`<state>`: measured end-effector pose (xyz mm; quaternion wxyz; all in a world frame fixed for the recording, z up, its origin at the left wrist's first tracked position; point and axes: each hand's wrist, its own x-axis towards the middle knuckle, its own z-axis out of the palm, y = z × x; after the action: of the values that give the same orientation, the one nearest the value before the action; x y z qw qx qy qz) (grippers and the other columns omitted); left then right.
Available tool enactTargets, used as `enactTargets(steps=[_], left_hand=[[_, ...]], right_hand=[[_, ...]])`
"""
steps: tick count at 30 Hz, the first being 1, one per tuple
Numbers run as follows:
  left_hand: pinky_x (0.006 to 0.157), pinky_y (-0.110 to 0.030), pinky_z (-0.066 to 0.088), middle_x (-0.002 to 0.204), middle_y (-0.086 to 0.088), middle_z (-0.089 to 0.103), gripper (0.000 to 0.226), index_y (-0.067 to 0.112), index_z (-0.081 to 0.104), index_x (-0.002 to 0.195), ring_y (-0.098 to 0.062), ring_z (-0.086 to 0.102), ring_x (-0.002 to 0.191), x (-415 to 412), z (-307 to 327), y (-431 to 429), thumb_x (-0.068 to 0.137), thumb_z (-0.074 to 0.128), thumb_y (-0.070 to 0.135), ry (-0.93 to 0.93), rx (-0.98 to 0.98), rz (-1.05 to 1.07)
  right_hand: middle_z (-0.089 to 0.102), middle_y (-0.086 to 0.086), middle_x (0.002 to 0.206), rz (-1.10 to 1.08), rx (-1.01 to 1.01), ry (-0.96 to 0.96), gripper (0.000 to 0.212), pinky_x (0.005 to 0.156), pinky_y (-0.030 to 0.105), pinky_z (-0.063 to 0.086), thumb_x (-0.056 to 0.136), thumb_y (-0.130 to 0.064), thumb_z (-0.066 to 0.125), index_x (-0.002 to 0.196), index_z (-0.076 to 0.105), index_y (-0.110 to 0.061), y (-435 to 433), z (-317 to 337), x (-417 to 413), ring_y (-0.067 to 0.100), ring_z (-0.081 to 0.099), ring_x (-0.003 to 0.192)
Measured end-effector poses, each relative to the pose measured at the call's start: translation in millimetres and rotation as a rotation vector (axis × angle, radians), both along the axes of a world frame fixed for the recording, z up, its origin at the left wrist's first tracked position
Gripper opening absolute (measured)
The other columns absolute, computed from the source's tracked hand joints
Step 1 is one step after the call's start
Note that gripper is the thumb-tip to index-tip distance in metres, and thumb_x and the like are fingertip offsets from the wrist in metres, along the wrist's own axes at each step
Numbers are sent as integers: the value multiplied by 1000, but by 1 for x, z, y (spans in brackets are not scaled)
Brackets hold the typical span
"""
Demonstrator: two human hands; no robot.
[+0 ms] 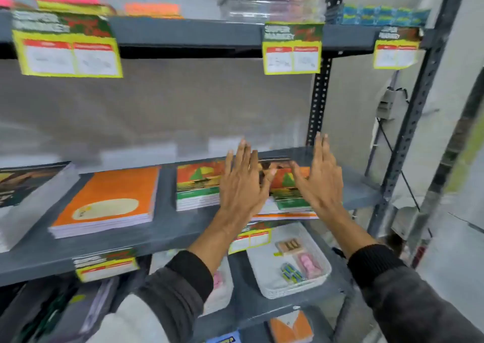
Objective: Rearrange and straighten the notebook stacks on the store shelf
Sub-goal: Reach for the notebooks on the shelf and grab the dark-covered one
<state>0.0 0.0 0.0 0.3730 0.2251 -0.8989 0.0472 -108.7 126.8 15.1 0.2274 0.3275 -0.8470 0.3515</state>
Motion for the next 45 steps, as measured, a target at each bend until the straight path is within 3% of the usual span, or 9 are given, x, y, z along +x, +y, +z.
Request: enactTargets(steps=[6,10,16,20,27,35,38,41,45], left_hand=[[123,-41,0,145,-25,48,69,6,56,126,-29,15,150,-52,-42,38,95,20,56,-113,241,-26],[123,-39,6,148,-25,42,48,3,52,127,-30,16,150,-58,-41,42,95,48,38,-13,357,-49],[108,-40,40,143,-1,52,62,20,37,143,-23,50,130,-54,-23,32,88,64,22,360,669,-203],[110,-42,41,144,2,52,64,28,34,143,-15,50,132,-20,-1,-6,84,61,29,521,681,-241],[102,-23,40,129,-8,65,68,19,37,143,-26,62,116,62,-6,-90,83,70,16,537,516,50],[108,-36,37,146,-15,47,70,12,34,146,-29,38,138,75,-28,-119,85,66,23,248,510,197],[119,-48,23,155,-23,31,68,14,27,149,-37,13,149,74,-21,-113,90,57,33,108,474,304],[122,-51,10,151,-20,40,65,11,27,149,-36,2,151,58,-6,-94,94,50,36,107,277,263],[121,-43,-1,144,-28,47,57,14,31,148,-31,0,151,18,8,-51,98,43,39,67,297,50]], right_hand=[[69,16,125,9,91,-483,83,98,50,47,90,-48,56,155,18,-12,27,-38,-62,38,61,120],[65,16,132,78,-79,-578,69,101,42,45,94,-33,63,152,32,-11,26,-44,-63,35,61,122],[68,9,129,155,-257,-436,60,102,46,48,91,-31,66,145,43,-17,23,-21,-42,29,64,120],[67,7,132,277,-300,-296,61,105,41,46,93,-28,64,147,41,-15,-14,20,-8,25,62,123],[67,3,131,531,-178,-445,72,110,47,41,95,-34,60,156,24,-18,-120,13,45,27,57,129],[54,6,136,513,203,-492,59,118,48,21,101,-40,44,151,29,-14,-151,-20,52,35,20,147],[32,7,161,495,273,-491,75,122,52,15,99,-57,35,158,13,-17,-146,-15,49,34,8,153],[37,14,158,409,248,-455,84,121,51,21,93,-68,31,159,8,-21,-128,-1,26,34,22,150],[60,19,137,173,175,-363,87,108,49,39,92,-64,45,157,16,-14,-75,6,-25,42,45,136]])
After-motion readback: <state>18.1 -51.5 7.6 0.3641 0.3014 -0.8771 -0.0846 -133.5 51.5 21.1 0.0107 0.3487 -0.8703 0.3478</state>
